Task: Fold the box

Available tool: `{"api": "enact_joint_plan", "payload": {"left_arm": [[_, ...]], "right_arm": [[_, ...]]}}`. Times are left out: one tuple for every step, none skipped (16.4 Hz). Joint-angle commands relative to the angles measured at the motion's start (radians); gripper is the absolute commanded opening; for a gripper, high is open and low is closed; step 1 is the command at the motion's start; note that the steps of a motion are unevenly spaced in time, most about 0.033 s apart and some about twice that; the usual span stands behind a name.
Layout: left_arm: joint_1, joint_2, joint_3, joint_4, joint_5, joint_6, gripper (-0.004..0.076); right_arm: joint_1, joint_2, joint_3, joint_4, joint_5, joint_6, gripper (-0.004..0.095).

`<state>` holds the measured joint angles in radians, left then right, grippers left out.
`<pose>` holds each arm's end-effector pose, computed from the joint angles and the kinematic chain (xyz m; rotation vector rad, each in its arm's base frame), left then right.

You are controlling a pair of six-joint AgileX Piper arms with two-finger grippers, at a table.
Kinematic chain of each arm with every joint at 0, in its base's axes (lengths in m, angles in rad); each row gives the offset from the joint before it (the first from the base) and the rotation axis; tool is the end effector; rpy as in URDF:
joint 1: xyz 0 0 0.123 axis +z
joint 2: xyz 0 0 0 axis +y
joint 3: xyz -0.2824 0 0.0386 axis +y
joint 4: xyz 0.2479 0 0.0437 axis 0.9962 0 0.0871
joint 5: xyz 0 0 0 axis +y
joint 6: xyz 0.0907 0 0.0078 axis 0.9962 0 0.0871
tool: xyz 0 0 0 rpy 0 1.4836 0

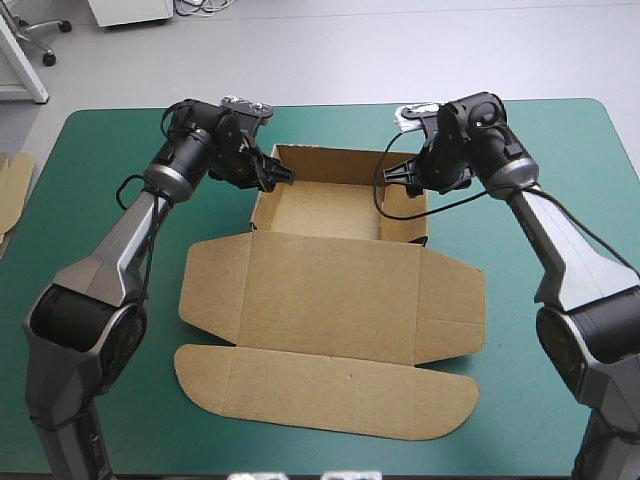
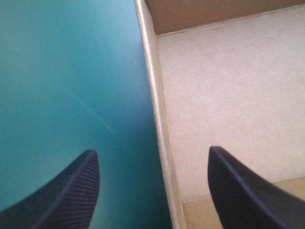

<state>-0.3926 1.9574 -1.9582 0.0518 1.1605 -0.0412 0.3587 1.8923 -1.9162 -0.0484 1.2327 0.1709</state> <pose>0.4022 -0.1618 0.3340 0.4731 2.6002 -0.0766 0.3873 0.1408 0.3464 -0.2601 2.6812 0.0969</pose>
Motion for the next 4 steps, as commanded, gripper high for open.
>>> {"api": "enact_joint_plan", "payload": {"left_arm": [[-0.004,-0.135,0.038,0.010,-0.037,0.012,0.0467],[-0.004,-0.160,0.063,0.010,-0.053,0.012,0.0467],[-0.004,-0.212,0.106,0.010,-0.080,0.012,0.0468],[-0.004,-0.240,0.131,0.013,-0.101,0.012,0.0468]], "right_arm": [[-0.004,-0.142,0.063,-0.018,-0.082,-0.007,0.0469],[-0.004,-0.176,0.097,-0.018,-0.114,-0.007,0.0457],[-0.004,-0.225,0.163,-0.018,-0.161,-0.007,0.0453],[-0.004,-0.256,0.200,-0.018,-0.186,-0.007,0.0453]]}}
